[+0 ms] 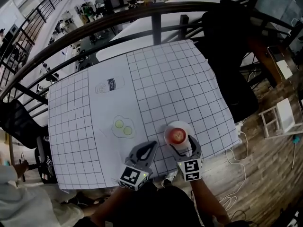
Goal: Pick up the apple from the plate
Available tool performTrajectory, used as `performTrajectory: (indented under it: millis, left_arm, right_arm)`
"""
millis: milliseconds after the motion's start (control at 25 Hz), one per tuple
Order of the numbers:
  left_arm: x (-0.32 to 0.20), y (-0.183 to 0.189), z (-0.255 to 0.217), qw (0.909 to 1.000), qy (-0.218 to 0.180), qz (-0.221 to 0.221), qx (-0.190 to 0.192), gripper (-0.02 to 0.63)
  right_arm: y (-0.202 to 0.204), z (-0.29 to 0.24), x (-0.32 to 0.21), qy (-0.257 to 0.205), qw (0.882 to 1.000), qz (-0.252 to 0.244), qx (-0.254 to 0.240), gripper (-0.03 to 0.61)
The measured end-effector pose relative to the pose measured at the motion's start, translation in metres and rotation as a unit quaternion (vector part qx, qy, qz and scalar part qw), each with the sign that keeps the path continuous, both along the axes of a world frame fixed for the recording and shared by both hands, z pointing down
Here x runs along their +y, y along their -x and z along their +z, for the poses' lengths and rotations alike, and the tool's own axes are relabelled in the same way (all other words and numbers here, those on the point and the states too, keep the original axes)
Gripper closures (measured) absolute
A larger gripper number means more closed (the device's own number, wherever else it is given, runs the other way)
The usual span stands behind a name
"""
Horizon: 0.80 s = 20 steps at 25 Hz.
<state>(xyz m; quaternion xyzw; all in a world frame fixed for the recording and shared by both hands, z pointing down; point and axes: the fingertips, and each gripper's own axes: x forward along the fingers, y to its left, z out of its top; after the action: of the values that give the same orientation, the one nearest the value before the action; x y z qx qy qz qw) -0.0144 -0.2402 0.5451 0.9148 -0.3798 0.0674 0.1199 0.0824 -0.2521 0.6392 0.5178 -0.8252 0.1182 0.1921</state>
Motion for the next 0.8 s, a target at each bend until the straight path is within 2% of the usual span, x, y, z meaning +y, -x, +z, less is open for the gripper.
performTrajectory:
  millis: [160, 800]
  left_arm:
    - [0.001, 0.001, 0.004, 1.0, 0.006, -0.003, -0.002, 0.592]
    - [-0.004, 0.014, 0.009, 0.9996, 0.01, -0.025, -0.006, 0.592]
  right_arm:
    - [0.003, 0.013, -0.009, 0.009, 1.0, -0.006, 0.015, 0.179]
    - [0.007, 0.043, -0.038, 0.049, 0.998, -0.003, 0.033, 0.176]
